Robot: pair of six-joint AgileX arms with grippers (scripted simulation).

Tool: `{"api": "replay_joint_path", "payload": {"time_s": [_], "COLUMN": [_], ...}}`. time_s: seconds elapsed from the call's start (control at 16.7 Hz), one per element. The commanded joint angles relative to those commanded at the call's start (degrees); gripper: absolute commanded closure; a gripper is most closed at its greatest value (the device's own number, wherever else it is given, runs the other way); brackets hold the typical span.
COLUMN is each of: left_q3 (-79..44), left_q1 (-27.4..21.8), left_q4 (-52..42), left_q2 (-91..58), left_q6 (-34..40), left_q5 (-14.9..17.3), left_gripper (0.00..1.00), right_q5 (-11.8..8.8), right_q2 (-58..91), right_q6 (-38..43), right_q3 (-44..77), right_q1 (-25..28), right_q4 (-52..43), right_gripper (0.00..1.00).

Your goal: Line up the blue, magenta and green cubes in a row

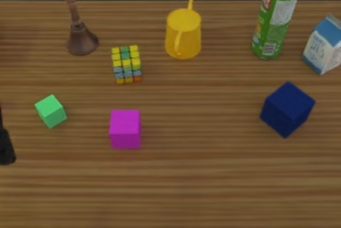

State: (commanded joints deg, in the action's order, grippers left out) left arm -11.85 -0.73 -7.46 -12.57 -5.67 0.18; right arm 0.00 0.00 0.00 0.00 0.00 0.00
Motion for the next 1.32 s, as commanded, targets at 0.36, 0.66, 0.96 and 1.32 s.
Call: {"api": "replay_joint_path", "payload": {"time_s": [0.36,0.66,0.96,1.32], "left_q3": [-24.65,-46.64,-65.56,-79.17], "left_q1": [-1.05,-2.22,-3.27,-3.93], "left_q4": [-16.43,-32.00,-44.84,-53.00], "left_q2": [-33.41,-65.85,-90.44,-107.36], "left_q6": [-12.30,-23.80,-33.29,-39.69], "left_q5": [-0.20,-0.41,-0.38,-0.08], "left_gripper": [0.00,0.00,0.00,0.00], "right_q5": [0.00,0.00,0.00,0.00], "right_q2": [0.00,0.00,0.00,0.00], "right_q6": [0.00,0.00,0.00,0.00], "right_q3": [0.00,0.00,0.00,0.00], "right_q1": [0.00,0.00,0.00,0.00], "right_q4": [0.00,0.00,0.00,0.00], "right_gripper": [0.00,0.00,0.00,0.00]}}
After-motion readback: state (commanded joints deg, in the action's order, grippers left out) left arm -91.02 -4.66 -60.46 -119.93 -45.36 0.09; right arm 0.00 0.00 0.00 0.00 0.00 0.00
